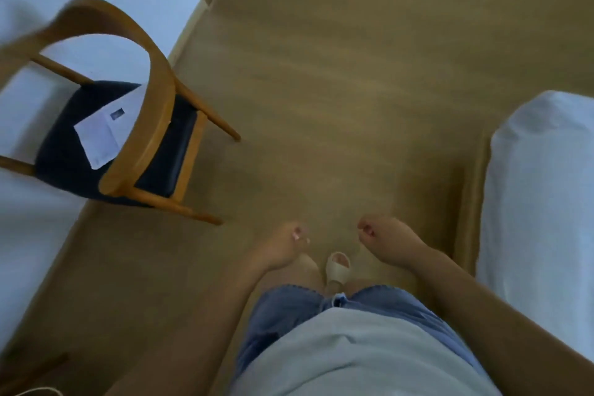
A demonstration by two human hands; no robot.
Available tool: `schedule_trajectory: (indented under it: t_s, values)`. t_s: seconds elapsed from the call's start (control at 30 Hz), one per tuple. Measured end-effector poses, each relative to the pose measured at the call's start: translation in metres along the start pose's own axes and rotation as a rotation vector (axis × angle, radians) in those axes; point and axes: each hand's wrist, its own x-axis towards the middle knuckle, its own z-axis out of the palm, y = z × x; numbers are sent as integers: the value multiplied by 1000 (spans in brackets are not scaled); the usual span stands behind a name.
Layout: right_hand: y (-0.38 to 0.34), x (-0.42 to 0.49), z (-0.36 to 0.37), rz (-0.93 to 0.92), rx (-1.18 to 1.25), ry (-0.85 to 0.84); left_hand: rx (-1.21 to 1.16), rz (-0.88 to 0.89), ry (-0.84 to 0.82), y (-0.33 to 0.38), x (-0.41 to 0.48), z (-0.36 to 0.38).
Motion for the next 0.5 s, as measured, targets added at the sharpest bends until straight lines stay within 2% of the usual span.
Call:
schedule_trajectory:
  t_s: [0.2,0.27,0.5]
  values:
    - [-38,117,-96,-59,-36,-27,-46,-27,107,33,78,-99]
    - [-53,165,-127,-61,-46,-31,-35,-35,92,43,112,-140]
    - [-113,328,-263,-35,52,33,65,-5,82,87,242,-341]
